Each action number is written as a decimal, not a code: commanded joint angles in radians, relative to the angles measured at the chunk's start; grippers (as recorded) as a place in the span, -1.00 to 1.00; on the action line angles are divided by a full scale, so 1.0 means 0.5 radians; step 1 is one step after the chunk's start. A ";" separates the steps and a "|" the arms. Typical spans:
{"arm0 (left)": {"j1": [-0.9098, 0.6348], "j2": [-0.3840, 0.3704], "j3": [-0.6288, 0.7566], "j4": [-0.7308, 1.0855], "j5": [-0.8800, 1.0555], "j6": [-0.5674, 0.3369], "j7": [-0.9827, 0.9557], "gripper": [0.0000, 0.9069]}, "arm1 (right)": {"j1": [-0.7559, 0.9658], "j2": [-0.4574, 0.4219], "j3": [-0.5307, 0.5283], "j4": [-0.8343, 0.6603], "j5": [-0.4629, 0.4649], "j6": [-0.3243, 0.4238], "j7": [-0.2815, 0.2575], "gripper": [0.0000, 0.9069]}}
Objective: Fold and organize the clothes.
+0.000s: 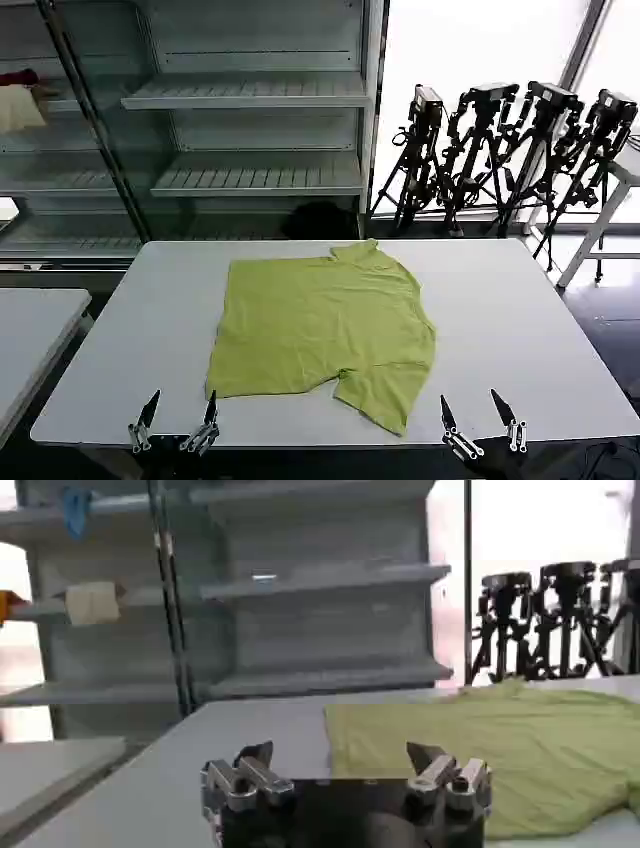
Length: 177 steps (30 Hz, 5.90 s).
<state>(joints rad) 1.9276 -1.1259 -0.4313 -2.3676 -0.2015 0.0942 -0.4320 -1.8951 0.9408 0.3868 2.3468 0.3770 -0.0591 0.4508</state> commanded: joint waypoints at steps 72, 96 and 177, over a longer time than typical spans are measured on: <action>-0.613 0.113 -0.055 0.248 -0.879 0.819 0.167 -0.98 | 0.632 0.135 -0.374 -0.005 0.312 -1.028 0.017 -1.00; -1.309 -0.045 0.046 0.256 -1.063 0.909 -0.053 -1.00 | 1.126 0.034 -0.029 -0.050 0.490 -1.038 -0.370 -1.00; -0.727 -0.212 0.113 0.265 -0.510 0.626 0.054 -1.00 | 1.142 0.010 -0.077 -0.151 0.302 -0.922 -0.719 -1.00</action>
<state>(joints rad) 1.6003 -1.2344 -0.3631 -2.2135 -0.4593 0.4476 -0.3851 -1.3216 0.9454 0.3482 2.2698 0.5297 -0.5187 0.0893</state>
